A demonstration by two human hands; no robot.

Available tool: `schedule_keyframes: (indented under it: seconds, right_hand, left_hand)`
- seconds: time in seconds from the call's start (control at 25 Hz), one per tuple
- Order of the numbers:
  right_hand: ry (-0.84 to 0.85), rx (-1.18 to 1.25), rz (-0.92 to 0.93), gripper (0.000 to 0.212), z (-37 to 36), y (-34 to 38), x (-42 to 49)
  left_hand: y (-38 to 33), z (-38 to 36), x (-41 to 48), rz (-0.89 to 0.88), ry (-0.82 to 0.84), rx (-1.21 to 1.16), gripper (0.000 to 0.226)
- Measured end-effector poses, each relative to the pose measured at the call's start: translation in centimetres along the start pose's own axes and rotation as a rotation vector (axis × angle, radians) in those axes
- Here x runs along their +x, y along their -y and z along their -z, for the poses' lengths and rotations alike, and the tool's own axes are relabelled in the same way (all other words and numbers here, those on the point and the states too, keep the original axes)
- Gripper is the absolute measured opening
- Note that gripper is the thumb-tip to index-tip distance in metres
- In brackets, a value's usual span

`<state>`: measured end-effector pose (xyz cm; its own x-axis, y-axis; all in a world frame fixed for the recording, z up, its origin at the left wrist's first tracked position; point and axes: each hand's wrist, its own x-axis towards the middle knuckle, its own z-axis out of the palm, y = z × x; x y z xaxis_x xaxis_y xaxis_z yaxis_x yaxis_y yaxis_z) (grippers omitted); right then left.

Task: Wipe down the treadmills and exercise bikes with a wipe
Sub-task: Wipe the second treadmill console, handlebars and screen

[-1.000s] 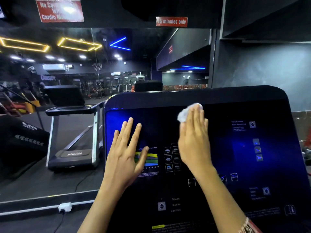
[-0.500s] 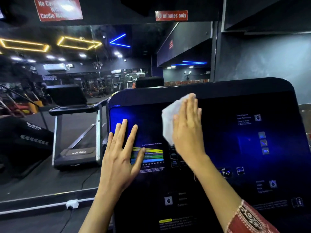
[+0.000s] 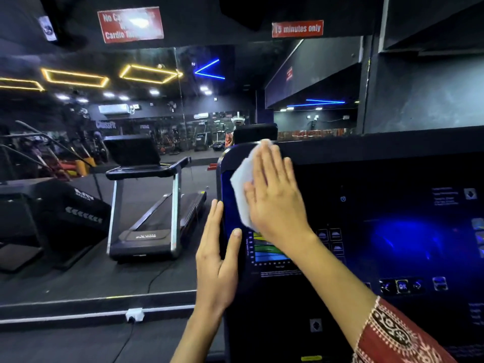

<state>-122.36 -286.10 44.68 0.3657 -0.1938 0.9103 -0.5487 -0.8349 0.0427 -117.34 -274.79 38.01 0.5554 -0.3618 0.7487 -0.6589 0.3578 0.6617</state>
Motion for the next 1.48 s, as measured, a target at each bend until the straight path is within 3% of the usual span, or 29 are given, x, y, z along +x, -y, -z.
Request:
schedule_keyframes:
  seconds: [0.16, 0.28, 0.4, 0.56, 0.68, 0.84, 0.96, 1.08, 1.2, 1.36, 1.48]
  right_hand:
    - [0.110, -0.031, 0.410, 0.061, 0.4, -0.6, -2.5]
    - [0.071, -0.143, 0.325, 0.058, 0.9, -1.8, -1.9]
    - [0.033, -0.097, 0.189, 0.061, 0.3, 0.1, 0.2]
    - [0.173, -0.060, 0.500, 0.068, 0.7, 0.6, -6.0]
    - [0.193, -0.103, 0.537, 0.066, 1.9, -2.3, -11.1]
    - [0.135, -0.187, 0.127, 0.062, 2.8, -6.4, -9.6]
    - [0.129, -0.171, -0.111, 0.063, 3.9, -6.3, -13.7]
    - [0.246, -0.039, 0.028, 0.066, 4.1, -2.3, -19.1]
    - [0.218, -0.037, 0.216, 0.067, 3.2, -1.8, -16.3]
    - [0.161, -0.129, -0.105, 0.064, 4.4, -7.5, -15.8]
    - [0.224, -0.045, -0.067, 0.066, 5.1, -5.8, -21.2]
  left_hand:
    - [-0.9, 0.0, 0.5, 0.202, -0.060, -0.361, 0.044]
    - [-1.0, 0.6, 0.5, 0.276, -0.071, -0.412, 0.039]
    - [-1.5, 0.6, 0.2, 0.293, -0.087, -0.466, 0.030]
    - [-1.9, 1.2, -1.3, 0.309, -0.113, -0.504, 0.027]
    - [-1.2, 1.3, -4.1, 0.284, -0.077, -0.354, 0.037]
    - [-0.6, 1.0, -6.6, 0.186, -0.013, -0.078, 0.054]
    - [-0.8, 0.6, -8.0, 0.088, 0.007, 0.091, 0.054]
    - [-0.8, -0.1, -9.2, -0.011, 0.021, 0.227, 0.055]
    - [-0.2, -0.7, -10.3, -0.022, 0.053, 0.325, 0.057]
    - [0.9, -0.3, -12.5, -0.099, 0.161, 0.557, 0.060]
    - [1.6, 0.7, -14.1, -0.145, 0.235, 0.720, 0.062]
